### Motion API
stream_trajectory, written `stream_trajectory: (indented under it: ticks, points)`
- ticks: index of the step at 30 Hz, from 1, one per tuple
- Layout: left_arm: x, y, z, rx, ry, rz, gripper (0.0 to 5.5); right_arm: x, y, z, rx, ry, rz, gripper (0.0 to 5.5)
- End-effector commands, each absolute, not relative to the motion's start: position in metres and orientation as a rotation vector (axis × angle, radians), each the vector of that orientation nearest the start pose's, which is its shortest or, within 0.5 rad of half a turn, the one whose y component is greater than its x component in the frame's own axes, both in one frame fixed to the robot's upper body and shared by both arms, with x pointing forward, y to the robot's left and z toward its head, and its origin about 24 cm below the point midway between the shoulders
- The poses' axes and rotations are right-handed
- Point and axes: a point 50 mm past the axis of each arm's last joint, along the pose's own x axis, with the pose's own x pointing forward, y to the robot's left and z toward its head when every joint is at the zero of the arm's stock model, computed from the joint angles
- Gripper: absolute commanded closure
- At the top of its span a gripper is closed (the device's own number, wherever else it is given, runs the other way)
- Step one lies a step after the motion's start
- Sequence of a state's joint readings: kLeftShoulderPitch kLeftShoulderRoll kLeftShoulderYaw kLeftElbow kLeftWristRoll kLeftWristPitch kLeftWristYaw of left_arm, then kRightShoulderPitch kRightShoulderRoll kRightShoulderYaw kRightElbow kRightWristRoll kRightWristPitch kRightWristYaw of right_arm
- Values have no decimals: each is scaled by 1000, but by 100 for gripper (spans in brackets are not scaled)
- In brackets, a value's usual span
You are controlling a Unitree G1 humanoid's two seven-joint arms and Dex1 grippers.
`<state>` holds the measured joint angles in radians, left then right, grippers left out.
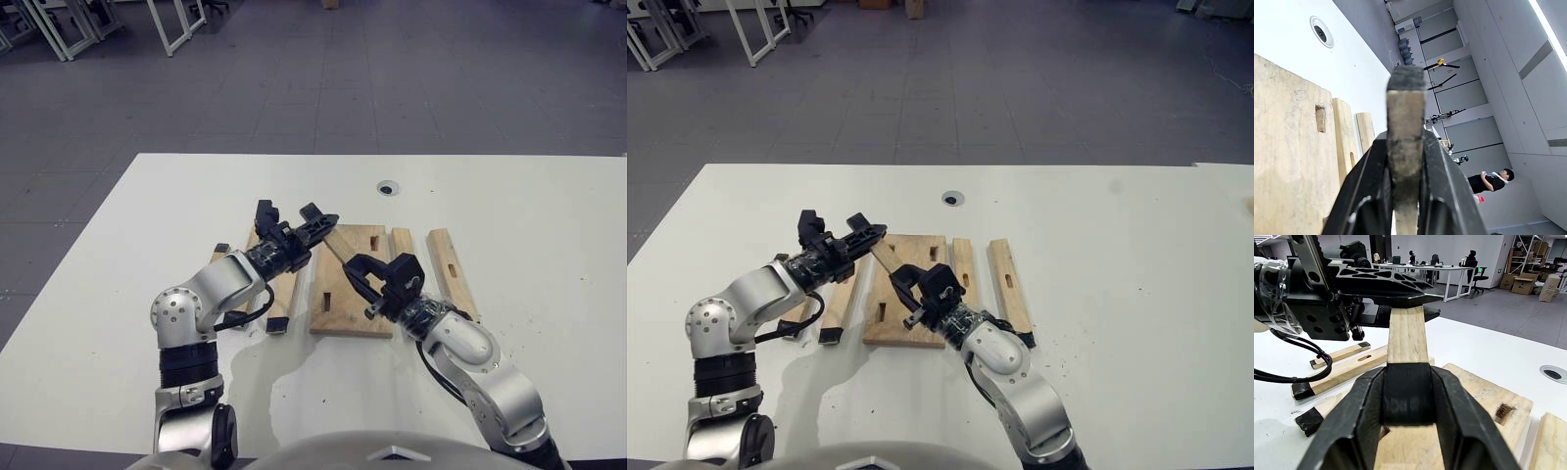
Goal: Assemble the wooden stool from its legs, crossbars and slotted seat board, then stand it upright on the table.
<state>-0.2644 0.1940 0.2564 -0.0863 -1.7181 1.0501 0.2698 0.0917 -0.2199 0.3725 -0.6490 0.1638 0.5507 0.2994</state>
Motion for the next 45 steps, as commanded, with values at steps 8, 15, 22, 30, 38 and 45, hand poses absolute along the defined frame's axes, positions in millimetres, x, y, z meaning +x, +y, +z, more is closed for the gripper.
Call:
stream_trajectory:
  ticks: [8, 15, 22, 30, 38, 45]
  points:
    - [266, 196, 141, -629, 227, -314, 509, 203, -109, 99, -45, 123, 564, 195]
    - [259, 220, 123, -223, 148, -64, 509, 196, -108, 94, -57, 126, 443, 64]
    - [266, 222, 90, -109, 174, -88, 509, 194, -100, 91, -134, 118, 473, 59]
    - [268, 226, 79, -69, 164, -102, 509, 196, -103, 91, -142, 115, 470, 59]
    - [268, 230, 73, -47, 151, -72, 509, 196, -104, 91, -155, 114, 478, 59]
    - [240, 225, 20, -61, 277, -80, 509, 196, -104, 91, -159, 111, 471, 59]
